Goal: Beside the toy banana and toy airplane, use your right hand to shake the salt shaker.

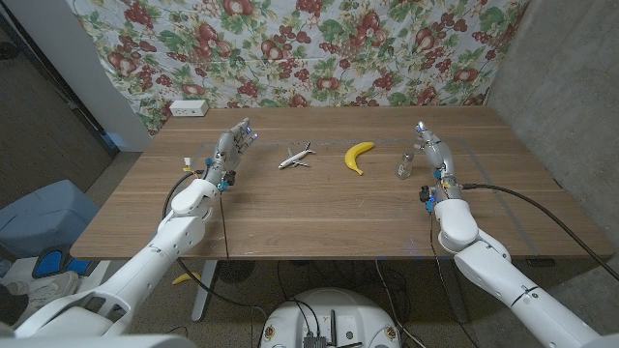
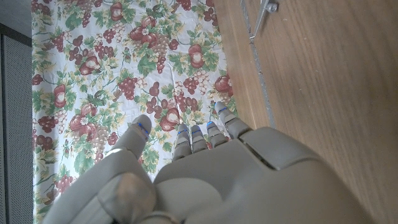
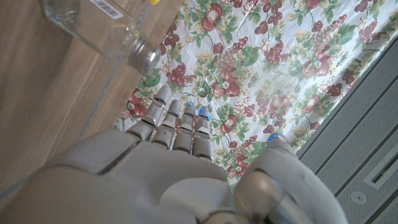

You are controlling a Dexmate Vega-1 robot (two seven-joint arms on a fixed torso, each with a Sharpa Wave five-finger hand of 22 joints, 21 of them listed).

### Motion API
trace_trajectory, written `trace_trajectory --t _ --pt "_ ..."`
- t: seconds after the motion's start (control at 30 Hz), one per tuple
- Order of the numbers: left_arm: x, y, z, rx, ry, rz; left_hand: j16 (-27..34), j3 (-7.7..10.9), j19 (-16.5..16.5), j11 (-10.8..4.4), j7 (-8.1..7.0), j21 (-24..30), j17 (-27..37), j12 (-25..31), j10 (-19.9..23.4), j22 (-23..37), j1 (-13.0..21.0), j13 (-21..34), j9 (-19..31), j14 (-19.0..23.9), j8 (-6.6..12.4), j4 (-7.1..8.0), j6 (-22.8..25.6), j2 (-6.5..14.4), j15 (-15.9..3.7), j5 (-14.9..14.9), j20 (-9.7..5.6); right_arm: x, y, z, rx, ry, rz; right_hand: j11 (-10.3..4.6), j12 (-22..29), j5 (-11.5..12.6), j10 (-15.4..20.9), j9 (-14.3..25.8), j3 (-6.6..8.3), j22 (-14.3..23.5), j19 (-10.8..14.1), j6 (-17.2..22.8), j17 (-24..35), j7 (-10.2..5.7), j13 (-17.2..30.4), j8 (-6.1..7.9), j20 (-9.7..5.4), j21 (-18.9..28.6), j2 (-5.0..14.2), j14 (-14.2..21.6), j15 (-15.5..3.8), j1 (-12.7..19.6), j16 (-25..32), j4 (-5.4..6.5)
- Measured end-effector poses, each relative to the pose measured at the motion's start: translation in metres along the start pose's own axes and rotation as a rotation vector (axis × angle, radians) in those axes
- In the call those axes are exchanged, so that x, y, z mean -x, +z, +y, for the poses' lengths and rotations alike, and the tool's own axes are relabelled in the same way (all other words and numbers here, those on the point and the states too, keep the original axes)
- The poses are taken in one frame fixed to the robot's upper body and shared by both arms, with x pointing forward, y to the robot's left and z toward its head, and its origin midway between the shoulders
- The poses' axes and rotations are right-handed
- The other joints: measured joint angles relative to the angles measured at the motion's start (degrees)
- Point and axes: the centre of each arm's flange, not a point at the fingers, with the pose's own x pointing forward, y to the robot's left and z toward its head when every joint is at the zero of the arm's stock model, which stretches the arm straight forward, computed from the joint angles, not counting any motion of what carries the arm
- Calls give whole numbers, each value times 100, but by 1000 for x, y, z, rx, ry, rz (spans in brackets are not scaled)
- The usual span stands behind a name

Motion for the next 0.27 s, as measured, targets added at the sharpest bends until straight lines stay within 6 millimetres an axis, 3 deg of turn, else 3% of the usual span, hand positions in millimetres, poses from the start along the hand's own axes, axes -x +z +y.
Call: trace_trajectory --t 0.27 --pt "5 0 7 4 -14 4 0 0 0 0 0 0 0 0 0 0 0 0 0 0 0 0 0 0 0 0 0 6 11 -7 -45 -36 -41 40 29 0 85 -12 17 0 -137 53 -217 53 -124 0 -7 -242 25 -41 41 -25 0 -17"
